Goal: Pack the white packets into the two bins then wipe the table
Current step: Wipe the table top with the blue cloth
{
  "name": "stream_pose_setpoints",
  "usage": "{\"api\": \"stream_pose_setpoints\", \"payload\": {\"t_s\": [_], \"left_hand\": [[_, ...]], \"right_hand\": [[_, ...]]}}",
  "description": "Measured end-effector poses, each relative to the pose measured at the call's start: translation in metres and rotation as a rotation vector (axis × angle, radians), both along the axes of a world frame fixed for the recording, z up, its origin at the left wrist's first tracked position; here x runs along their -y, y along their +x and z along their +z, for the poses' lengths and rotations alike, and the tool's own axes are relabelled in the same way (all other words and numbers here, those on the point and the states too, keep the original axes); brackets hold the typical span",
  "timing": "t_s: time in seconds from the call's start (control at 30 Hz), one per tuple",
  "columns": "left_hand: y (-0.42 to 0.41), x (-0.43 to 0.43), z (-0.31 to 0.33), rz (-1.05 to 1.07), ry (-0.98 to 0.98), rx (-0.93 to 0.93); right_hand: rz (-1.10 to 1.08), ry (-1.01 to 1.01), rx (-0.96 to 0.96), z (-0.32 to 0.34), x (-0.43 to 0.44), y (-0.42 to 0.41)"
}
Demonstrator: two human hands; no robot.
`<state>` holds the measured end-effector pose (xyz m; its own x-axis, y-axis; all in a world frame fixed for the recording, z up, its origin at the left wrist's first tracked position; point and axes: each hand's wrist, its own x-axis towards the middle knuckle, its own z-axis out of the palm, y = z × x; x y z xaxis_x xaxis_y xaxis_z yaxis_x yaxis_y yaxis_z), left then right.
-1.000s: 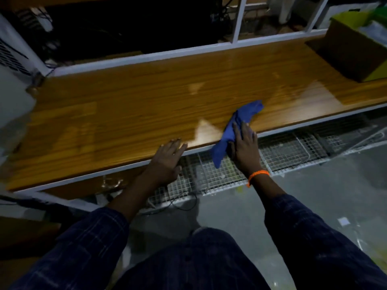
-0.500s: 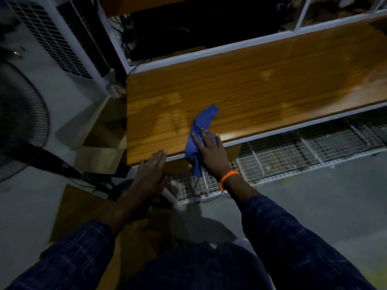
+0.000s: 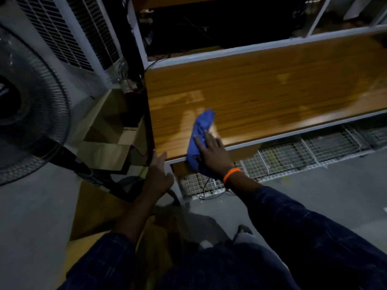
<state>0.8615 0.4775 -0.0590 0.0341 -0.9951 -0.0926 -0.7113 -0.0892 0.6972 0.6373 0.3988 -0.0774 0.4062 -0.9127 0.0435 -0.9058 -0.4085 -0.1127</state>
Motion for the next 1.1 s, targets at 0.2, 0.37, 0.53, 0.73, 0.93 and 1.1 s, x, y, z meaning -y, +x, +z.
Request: {"api": "stream_pose_setpoints", "payload": {"t_s": [0.2,0.37,0.53,0.73,0.93,1.1], "left_hand": [[0.036,0.006,-0.005,0.125,0.062,-0.436],[0.037,0.000,-0.001,0.143,-0.029,-0.401],[0.019,-0.001,-0.005,0.282,-0.161,-0.275],[-0.013,-0.004,0.001,0.683,-0.095,-0.369],[-0.054,-0.005,-0.005,0.996,-0.063,-0.582],[-0.095,0.002,-0.010,0.966,-0.170,-0.467]], "right_hand": [[0.160,0.049,-0.004,0.008,-0.009,0.104],[0.257,0.115,0.039,0.025,-0.004,0.109],[0.340,0.118,0.138,0.051,0.006,0.092],[0.510,0.005,0.002,0.047,0.012,0.097],[1.020,0.059,-0.078,0.035,0.044,0.098],[0.882,0.045,-0.080,0.049,0.103,0.088]]}}
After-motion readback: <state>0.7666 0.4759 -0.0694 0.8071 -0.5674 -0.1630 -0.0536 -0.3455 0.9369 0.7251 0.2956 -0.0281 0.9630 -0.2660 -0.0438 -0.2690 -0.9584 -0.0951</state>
